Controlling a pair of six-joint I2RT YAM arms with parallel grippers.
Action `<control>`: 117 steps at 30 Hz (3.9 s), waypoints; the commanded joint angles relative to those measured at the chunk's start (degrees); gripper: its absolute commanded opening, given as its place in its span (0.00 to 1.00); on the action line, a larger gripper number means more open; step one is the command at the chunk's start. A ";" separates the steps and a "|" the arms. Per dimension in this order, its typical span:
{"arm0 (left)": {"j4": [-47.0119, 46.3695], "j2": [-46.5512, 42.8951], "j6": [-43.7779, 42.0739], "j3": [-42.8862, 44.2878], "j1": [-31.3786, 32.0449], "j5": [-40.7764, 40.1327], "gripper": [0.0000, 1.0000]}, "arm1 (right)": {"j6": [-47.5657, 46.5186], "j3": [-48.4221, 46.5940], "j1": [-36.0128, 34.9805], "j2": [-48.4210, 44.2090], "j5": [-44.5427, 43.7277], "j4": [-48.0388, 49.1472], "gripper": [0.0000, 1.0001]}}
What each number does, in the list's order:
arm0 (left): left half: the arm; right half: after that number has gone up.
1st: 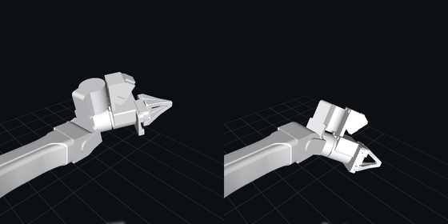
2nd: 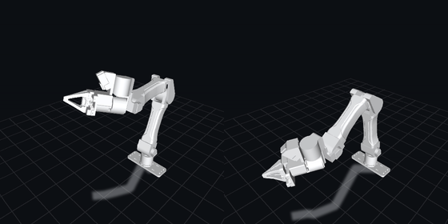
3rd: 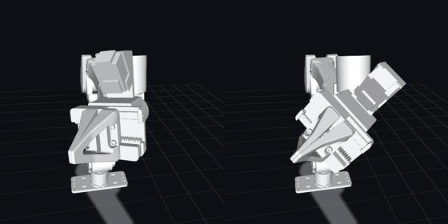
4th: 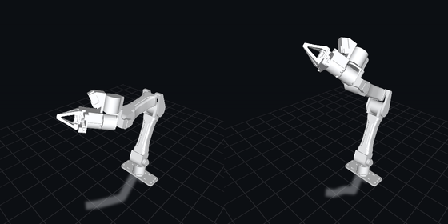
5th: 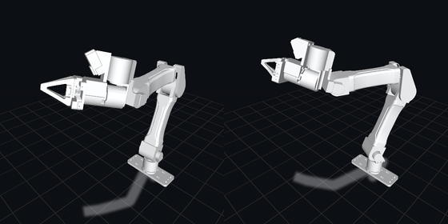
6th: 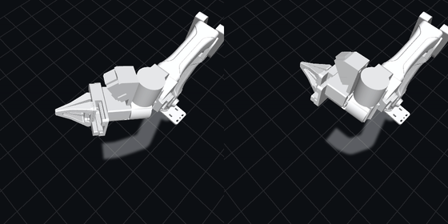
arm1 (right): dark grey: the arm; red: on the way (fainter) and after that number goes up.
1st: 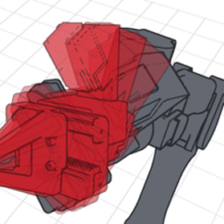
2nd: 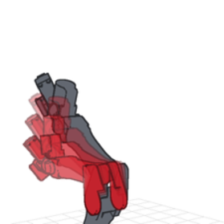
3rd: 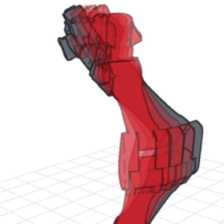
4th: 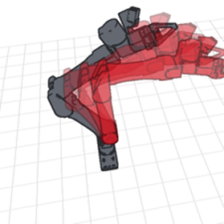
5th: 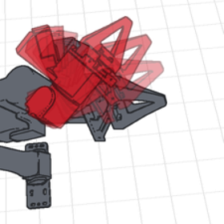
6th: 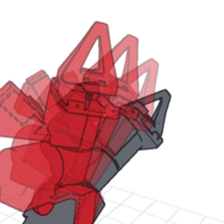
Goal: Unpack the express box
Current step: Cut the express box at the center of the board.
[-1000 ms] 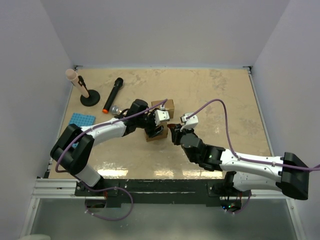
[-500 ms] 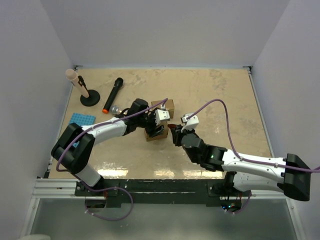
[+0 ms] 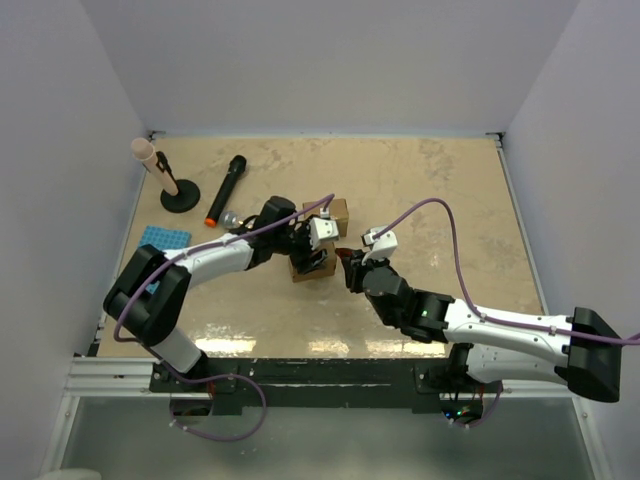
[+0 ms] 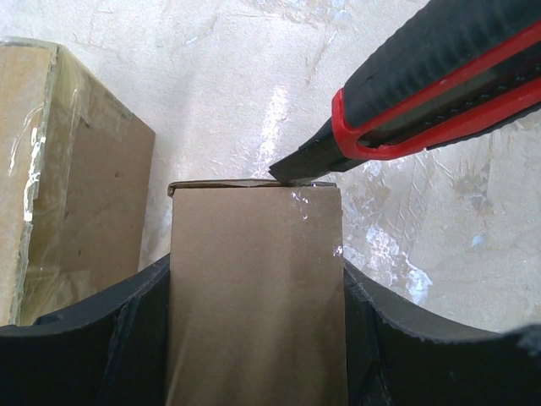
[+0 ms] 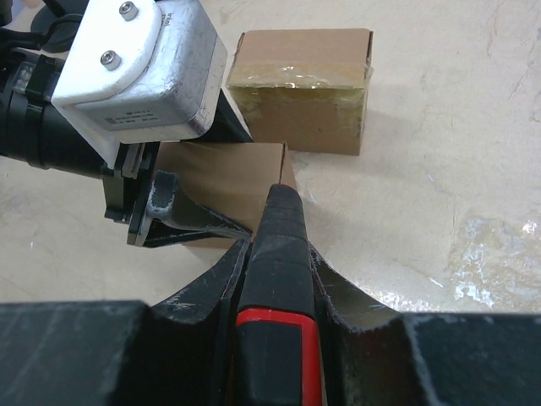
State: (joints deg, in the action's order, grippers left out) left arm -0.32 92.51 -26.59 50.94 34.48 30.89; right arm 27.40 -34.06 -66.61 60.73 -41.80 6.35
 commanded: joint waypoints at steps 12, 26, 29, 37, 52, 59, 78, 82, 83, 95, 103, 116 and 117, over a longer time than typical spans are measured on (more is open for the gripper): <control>2.16 6.54 -0.83 2.50 -2.40 -7.52 0.00 | 1.78 -0.48 -1.33 1.15 11.39 -6.17 0.00; 2.34 8.12 -1.01 4.26 -3.72 -7.34 0.00 | 1.69 -0.83 -1.42 1.76 12.09 -7.58 0.00; 2.60 8.48 -1.01 4.69 -3.80 -7.51 0.00 | 1.69 -0.83 -1.24 1.67 12.36 -7.58 0.00; 2.78 9.09 -1.36 5.40 -3.81 -7.60 0.00 | 1.69 -1.00 -1.33 1.41 12.36 -8.02 0.00; 2.95 9.09 -1.45 5.40 -3.89 -7.43 0.00 | 2.13 -8.73 -1.33 2.10 13.76 -18.73 0.00; 2.34 8.04 -1.71 4.17 -3.89 -6.90 0.00 | 1.61 -11.11 -1.33 4.75 18.33 -23.05 0.00; 1.55 7.60 -2.07 3.64 -3.89 -6.99 0.00 | 1.87 -15.85 -1.33 7.30 23.26 -32.71 0.00; 1.46 7.68 -2.15 3.91 -3.89 -7.43 0.00 | 1.96 -17.35 -1.42 6.42 23.08 -35.25 0.00; 1.46 7.86 -2.06 3.91 -3.89 -7.60 0.00 | 1.96 -17.79 -1.42 5.72 22.91 -35.79 0.00; 1.55 7.86 -1.71 4.00 -3.89 -8.22 0.00 | 1.96 -22.01 -1.42 2.11 20.71 -42.29 0.00; 1.20 6.63 -0.57 2.59 -3.81 -7.69 0.00 | 4.68 -25.52 -1.33 -4.38 7.11 -44.31 0.00; -4.33 2.94 4.26 -0.75 3.65 -7.06 0.00 | 9.52 -25.70 -1.15 -7.12 -17.43 -38.09 0.00; -4.95 3.03 4.96 -0.84 5.67 -7.16 0.00 | 8.99 -25.35 -0.89 -6.68 -17.70 -37.03 0.00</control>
State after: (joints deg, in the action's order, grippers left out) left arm -5.82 95.61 -23.29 52.62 34.50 26.98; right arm 35.20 -59.51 -67.81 53.89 -51.29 -37.32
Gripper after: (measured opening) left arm 0.660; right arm 0.240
